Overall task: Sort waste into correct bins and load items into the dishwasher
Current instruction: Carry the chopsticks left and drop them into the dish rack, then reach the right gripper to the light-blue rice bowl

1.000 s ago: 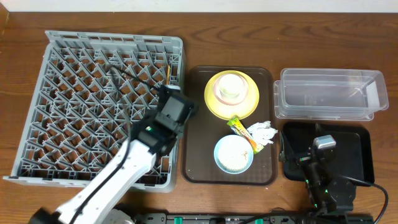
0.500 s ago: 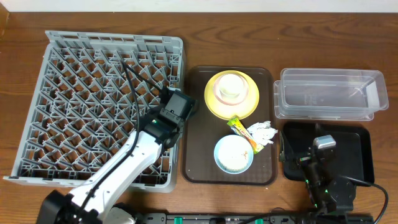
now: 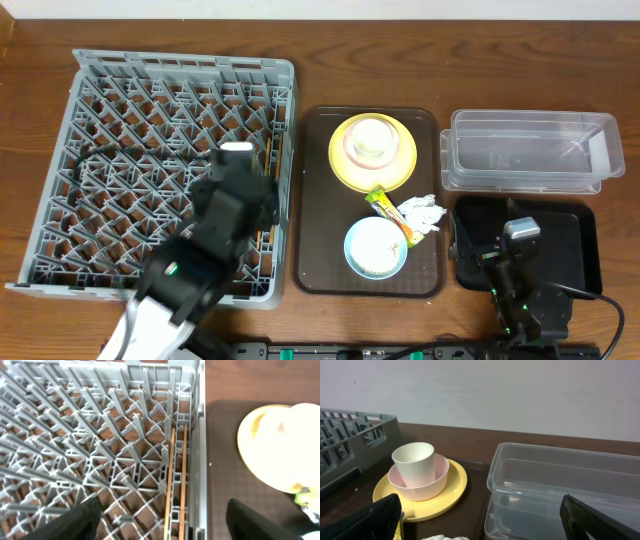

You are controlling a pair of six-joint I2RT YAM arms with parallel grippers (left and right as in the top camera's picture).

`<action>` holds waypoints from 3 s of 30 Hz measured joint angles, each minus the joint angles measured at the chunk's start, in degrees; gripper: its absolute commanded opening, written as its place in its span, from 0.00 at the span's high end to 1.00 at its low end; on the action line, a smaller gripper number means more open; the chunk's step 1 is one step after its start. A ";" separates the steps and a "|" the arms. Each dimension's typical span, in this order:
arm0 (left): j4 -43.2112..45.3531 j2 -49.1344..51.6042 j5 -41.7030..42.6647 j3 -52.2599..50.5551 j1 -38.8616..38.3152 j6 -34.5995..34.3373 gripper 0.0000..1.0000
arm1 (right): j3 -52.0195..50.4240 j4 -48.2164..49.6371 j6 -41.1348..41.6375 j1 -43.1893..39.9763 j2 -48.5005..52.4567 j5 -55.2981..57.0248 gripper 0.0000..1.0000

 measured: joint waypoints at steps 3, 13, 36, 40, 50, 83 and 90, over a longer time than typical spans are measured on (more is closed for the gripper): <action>-3.91 -4.31 0.00 0.00 0.00 -0.13 0.14 | 0.00 0.02 0.00 0.00 0.00 0.00 0.01; -7.69 -7.10 0.00 0.00 0.00 -0.15 0.09 | 0.00 0.20 0.00 0.00 0.00 0.00 0.01; -7.76 -6.36 0.04 0.00 0.00 -0.15 0.08 | 34.01 -32.74 15.08 0.00 12.37 -8.15 0.01; -7.80 -6.21 0.04 -0.02 0.00 -0.15 0.08 | 52.57 -54.14 13.70 0.00 27.08 -6.08 0.01; -7.74 -6.23 0.02 -0.04 0.00 -0.15 0.08 | 78.58 -80.96 9.73 0.00 62.01 -9.35 0.05; -7.74 -6.21 0.02 -0.04 0.00 -0.15 0.08 | 54.31 -31.26 30.14 47.41 82.36 3.19 0.65; -7.74 -6.23 0.02 -0.04 0.00 -0.15 0.08 | 54.27 -33.88 31.21 52.06 86.09 12.74 0.66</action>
